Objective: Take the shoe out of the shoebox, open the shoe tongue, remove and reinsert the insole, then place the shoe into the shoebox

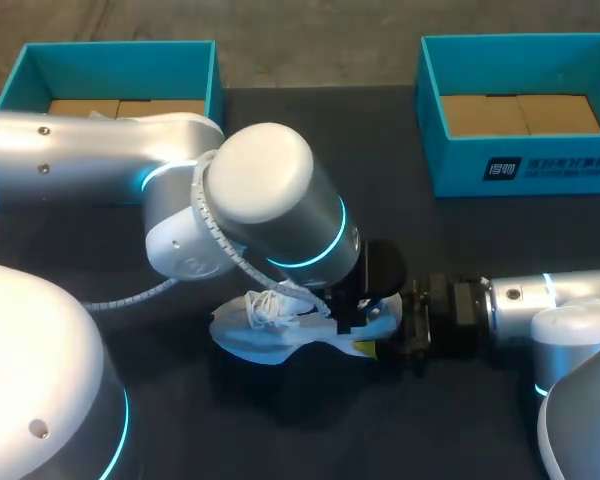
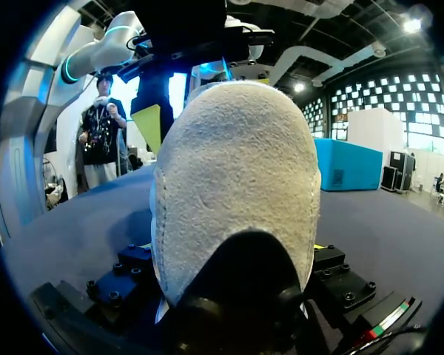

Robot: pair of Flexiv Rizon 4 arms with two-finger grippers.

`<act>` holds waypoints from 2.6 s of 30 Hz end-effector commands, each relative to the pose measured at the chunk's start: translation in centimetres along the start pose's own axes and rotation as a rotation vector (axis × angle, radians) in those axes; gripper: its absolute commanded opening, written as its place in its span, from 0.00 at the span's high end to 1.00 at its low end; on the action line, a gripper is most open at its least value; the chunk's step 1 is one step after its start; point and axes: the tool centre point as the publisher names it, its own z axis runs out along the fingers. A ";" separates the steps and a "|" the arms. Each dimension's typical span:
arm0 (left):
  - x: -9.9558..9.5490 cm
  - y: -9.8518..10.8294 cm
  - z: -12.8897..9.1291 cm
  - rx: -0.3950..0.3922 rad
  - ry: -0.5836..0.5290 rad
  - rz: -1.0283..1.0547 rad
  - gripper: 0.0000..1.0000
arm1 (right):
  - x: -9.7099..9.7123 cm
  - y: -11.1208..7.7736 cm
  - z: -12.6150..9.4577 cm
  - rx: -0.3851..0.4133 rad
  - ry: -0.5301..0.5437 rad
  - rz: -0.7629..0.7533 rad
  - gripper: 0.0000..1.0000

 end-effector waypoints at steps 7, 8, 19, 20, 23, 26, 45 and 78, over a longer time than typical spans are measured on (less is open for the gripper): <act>-0.5 0.3 0.2 -0.014 -0.003 -0.021 1.00 | 0.1 0.1 0.1 0.003 -0.002 -0.001 1.00; -0.5 0.4 0.2 -0.015 -0.001 -0.023 1.00 | 0.1 0.1 0.1 0.003 -0.002 -0.001 1.00; -0.8 0.4 -1.4 0.062 0.113 -0.021 1.00 | 0.1 0.1 0.1 0.003 -0.002 -0.001 1.00; -0.8 0.3 -1.6 0.067 0.120 -0.021 1.00 | 0.1 0.1 0.1 0.003 -0.002 -0.001 1.00; -1.0 0.2 -1.8 0.083 0.142 -0.020 1.00 | 0.1 0.1 0.1 0.003 -0.002 -0.001 1.00; -1.0 0.2 -2.0 0.087 0.150 -0.016 1.00 | 0.1 0.1 0.1 0.003 -0.002 -0.001 1.00; -2.0 -1.3 -2.4 0.133 0.197 -0.020 1.00 | 0.1 0.1 0.1 0.003 -0.002 -0.001 1.00; -0.2 -3.1 -3.9 0.194 0.069 -0.040 0.18 | 0.1 0.1 0.1 0.003 -0.002 -0.001 1.00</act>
